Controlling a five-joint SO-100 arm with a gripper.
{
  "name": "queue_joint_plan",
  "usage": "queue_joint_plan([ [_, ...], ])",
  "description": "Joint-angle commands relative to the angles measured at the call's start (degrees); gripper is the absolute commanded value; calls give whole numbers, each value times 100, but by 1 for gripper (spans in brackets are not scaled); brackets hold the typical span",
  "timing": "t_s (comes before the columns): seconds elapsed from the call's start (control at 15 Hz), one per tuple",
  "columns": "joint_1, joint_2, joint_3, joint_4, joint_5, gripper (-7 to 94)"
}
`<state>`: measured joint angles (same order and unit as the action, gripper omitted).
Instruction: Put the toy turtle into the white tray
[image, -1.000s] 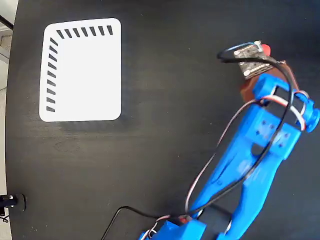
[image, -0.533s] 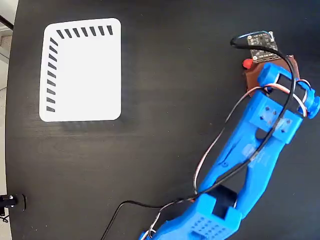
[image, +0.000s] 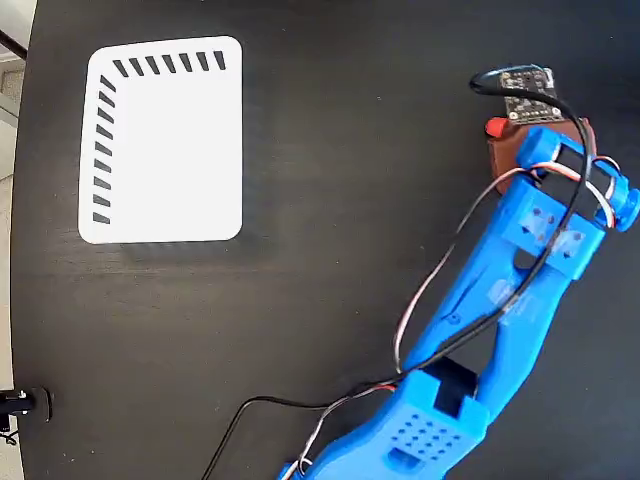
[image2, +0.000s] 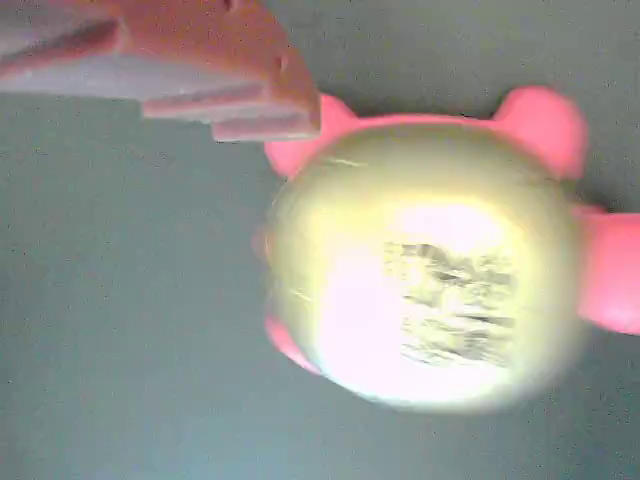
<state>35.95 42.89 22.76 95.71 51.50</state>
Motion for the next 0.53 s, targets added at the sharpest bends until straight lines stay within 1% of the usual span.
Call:
queue_joint_plan([
  [0.0,325,88,-448,44,299,50],
  [0.13,308,-18,-448,79,308,50],
  [0.27,176,-88,-431,105,316,62],
  [0.47,-114,-202,-501,105,334,62],
])
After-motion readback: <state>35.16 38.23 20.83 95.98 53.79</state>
